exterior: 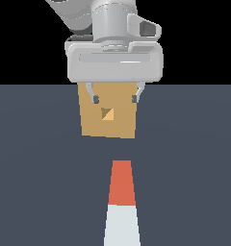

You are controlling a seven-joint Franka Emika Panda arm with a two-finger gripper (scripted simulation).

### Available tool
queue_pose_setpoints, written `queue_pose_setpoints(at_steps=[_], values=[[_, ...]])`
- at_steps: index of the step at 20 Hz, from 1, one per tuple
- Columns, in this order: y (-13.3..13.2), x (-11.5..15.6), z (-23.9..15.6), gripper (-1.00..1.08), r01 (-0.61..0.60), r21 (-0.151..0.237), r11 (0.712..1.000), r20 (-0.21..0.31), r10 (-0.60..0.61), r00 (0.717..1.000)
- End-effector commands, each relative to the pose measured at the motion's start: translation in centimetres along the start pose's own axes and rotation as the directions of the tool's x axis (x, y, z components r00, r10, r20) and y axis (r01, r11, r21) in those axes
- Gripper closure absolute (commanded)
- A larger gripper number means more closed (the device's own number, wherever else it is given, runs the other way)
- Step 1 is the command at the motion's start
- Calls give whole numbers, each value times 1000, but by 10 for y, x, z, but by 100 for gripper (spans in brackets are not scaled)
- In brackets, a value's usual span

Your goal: Insert the peg into the horizontal hole in a box.

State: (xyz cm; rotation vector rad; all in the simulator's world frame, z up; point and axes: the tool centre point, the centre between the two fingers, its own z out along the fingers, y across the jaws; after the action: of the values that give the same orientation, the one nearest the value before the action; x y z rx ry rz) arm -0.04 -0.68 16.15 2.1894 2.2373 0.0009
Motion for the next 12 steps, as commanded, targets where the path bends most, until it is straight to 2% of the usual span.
queue_pose_setpoints(at_steps=[1,6,12], values=[[0,0,0,-92,0,0,1000,0,0,1000],[0,-11,5,-92,-3,0,1000,0,3,1000],[0,-54,23,-92,-17,2,1000,-1,17,1000]])
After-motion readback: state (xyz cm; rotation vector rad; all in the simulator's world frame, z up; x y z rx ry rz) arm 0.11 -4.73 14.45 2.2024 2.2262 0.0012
